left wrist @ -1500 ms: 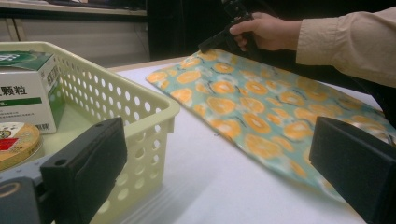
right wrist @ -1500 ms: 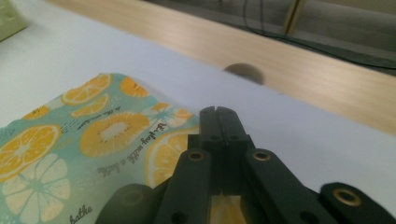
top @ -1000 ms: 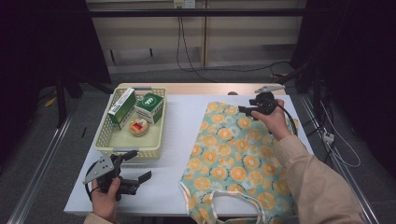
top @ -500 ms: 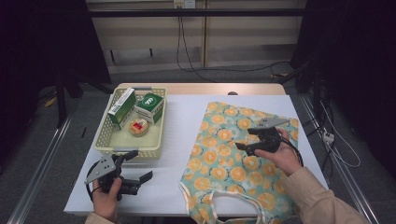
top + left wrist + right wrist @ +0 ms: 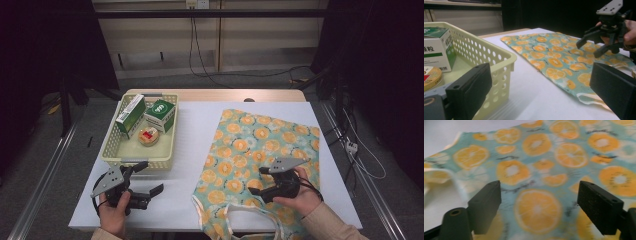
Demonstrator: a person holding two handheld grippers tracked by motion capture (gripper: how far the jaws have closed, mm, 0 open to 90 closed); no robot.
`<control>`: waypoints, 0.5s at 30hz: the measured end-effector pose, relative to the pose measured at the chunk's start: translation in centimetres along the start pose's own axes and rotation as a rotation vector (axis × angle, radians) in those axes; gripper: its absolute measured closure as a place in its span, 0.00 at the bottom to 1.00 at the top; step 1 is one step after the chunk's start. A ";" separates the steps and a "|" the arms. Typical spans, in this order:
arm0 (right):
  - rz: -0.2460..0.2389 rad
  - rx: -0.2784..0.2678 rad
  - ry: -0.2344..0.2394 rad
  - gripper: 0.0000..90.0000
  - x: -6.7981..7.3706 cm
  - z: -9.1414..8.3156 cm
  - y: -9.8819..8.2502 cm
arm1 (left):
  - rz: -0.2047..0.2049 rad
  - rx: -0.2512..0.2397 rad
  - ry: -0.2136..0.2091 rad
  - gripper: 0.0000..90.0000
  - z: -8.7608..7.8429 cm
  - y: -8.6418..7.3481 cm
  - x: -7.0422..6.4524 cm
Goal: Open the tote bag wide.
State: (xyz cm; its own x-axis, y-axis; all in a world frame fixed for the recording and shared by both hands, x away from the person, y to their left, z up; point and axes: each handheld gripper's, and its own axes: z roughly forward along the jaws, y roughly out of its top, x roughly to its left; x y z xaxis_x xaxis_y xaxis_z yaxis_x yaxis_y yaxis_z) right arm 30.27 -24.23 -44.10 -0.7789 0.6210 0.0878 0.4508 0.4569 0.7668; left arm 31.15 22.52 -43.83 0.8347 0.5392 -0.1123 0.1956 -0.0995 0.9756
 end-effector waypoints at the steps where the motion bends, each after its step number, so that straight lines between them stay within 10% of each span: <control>1: -0.006 0.005 0.036 0.29 0.4 0.0 -0.1 | 0.002 0.003 0.000 0.04 0.0 0.0 0.0; 15: -0.102 0.059 0.178 0.62 4.3 0.7 -1.3 | 0.002 0.011 0.004 0.04 0.1 -0.1 -0.1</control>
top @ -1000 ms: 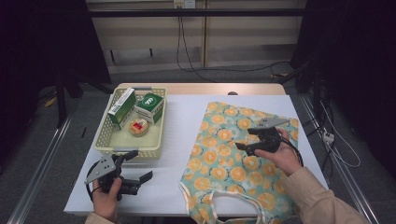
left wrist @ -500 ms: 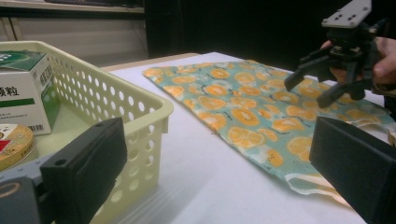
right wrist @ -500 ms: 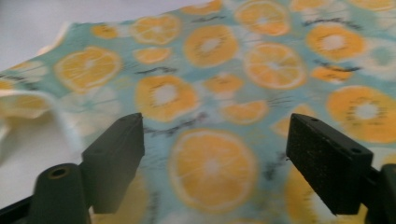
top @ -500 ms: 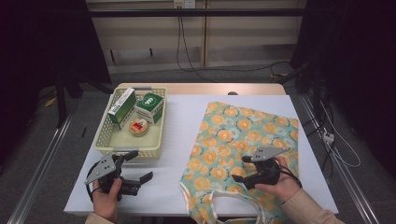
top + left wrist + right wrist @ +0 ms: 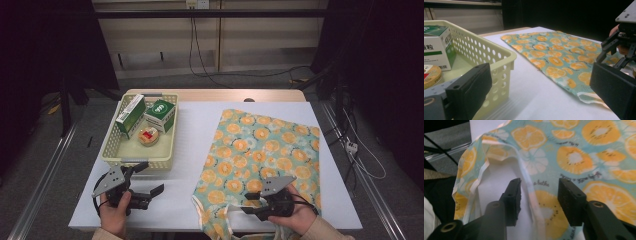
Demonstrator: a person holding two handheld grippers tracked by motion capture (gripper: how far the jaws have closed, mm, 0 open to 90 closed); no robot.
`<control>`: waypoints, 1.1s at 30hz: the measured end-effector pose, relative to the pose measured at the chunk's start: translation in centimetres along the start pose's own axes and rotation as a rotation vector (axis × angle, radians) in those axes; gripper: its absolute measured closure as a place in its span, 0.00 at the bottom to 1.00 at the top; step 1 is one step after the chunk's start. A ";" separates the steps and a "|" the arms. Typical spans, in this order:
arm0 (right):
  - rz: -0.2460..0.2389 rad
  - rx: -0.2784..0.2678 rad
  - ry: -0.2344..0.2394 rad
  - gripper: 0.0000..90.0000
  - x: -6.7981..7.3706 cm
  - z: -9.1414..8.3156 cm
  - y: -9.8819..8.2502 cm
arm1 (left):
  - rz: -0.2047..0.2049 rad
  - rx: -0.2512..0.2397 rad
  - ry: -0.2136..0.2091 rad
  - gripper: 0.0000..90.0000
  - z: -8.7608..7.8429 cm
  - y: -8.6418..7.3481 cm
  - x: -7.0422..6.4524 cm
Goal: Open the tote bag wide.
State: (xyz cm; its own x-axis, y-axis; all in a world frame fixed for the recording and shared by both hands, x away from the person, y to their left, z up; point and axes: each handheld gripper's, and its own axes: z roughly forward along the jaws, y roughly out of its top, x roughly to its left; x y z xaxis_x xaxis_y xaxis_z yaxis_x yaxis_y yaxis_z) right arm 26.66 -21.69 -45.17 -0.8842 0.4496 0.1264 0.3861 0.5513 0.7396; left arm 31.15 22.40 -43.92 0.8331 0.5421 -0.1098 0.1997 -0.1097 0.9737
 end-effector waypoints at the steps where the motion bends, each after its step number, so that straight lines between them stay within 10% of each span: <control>1: -0.004 0.014 0.010 0.63 0.0 0.2 -0.1 | 0.001 0.001 -0.001 0.04 0.0 0.0 0.0; 8: -0.030 0.019 -0.024 0.94 -0.1 0.7 0.2 | -0.005 0.007 -0.002 0.04 0.1 -0.1 -0.1; 33: 0.125 -0.027 -0.116 1.00 -6.5 3.6 4.3 | 0.000 0.008 -0.010 0.04 0.3 0.0 -0.1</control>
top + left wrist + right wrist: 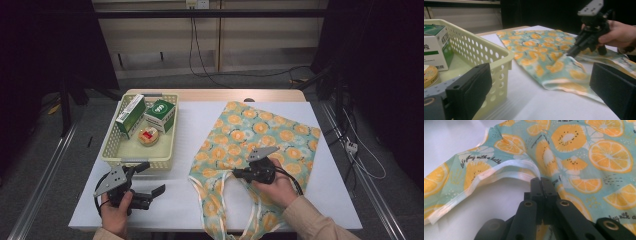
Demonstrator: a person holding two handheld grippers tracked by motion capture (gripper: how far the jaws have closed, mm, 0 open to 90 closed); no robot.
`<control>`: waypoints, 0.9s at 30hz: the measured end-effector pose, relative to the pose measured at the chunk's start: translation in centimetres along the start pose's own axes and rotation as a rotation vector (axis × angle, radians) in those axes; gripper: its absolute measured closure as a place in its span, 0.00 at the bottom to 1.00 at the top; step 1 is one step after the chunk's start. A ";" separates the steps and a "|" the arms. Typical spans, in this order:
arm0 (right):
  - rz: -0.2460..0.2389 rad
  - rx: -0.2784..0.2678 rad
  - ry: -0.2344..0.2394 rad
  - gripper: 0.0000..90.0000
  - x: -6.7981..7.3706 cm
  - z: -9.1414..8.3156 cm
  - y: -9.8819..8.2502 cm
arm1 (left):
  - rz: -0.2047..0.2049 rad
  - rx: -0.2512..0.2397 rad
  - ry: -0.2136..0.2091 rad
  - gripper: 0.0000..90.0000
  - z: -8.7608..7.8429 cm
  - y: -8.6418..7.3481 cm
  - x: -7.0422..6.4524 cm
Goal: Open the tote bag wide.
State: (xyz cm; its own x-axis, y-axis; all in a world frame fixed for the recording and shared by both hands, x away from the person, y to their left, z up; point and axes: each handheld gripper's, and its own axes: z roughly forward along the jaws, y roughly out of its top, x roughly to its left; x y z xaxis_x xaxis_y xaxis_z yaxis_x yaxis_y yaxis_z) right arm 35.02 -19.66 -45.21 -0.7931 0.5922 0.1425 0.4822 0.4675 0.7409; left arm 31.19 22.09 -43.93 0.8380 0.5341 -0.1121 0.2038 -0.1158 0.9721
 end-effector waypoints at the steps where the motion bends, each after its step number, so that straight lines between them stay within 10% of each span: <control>1: 0.008 -0.007 -0.008 1.00 -0.3 0.1 0.3 | -0.001 0.001 -0.001 0.04 0.0 0.0 0.0; 14: 0.108 -0.048 -0.118 1.00 -4.3 2.1 4.1 | -0.004 0.004 -0.005 0.04 0.0 -0.1 0.1; 27: 0.058 -0.006 -0.010 1.00 -1.9 3.9 4.3 | -0.006 0.010 -0.015 0.04 0.3 0.0 0.0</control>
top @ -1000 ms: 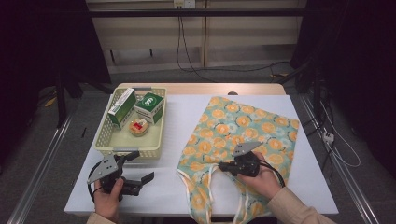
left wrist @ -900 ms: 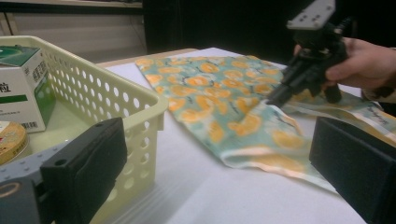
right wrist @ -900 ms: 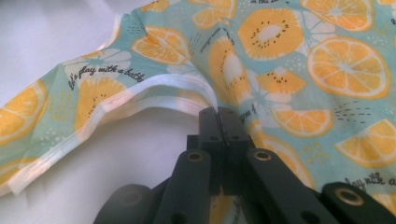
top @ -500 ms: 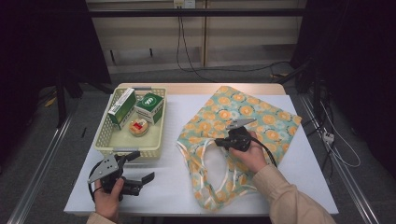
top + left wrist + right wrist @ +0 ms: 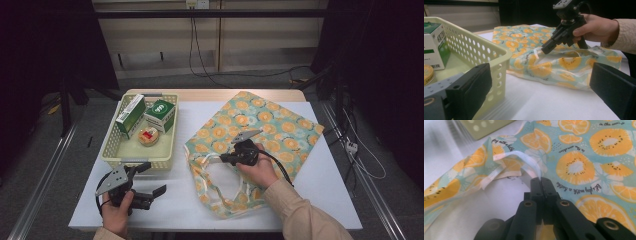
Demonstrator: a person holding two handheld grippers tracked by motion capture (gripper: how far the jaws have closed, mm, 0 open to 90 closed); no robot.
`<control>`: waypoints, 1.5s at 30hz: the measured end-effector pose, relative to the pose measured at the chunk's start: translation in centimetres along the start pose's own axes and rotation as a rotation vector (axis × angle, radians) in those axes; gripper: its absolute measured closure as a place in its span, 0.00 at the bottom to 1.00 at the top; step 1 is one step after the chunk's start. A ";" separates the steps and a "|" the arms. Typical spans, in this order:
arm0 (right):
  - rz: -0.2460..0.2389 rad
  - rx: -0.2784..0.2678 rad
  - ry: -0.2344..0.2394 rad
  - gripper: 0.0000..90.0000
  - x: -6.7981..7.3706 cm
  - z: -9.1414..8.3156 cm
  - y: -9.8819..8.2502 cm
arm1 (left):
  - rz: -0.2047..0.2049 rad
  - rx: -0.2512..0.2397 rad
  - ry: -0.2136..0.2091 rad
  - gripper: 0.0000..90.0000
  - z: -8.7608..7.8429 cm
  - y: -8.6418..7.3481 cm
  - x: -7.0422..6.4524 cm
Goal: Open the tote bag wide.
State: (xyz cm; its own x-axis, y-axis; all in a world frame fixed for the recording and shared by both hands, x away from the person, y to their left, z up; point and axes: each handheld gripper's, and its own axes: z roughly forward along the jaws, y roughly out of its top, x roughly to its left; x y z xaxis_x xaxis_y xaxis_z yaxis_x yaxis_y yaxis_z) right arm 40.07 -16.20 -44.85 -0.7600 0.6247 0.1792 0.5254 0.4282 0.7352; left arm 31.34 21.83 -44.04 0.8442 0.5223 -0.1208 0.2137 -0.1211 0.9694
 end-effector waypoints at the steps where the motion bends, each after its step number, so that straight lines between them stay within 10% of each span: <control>1: -0.004 0.000 0.009 1.00 0.2 0.1 0.1 | 0.002 0.002 0.000 0.04 0.0 0.0 0.0; 14: -0.037 0.027 0.038 0.96 1.7 1.0 0.5 | -0.002 -0.001 0.000 0.04 0.0 -0.1 0.1; 27: -0.066 -0.003 0.024 0.41 3.2 -1.5 1.0 | -0.005 -0.002 0.004 0.04 -0.1 0.0 0.0; 45: -0.095 -0.018 0.106 0.18 6.8 -2.9 -0.7 | 0.001 0.002 0.003 0.04 0.0 0.1 0.0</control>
State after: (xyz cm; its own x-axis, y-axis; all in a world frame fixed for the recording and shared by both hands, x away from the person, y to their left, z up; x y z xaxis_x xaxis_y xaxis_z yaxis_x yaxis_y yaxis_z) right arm 33.43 -14.12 -42.25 -0.8427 0.5091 0.1750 0.4424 0.4697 0.7640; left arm 31.35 21.82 -43.98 0.8431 0.5244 -0.1191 0.2139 -0.1239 0.9690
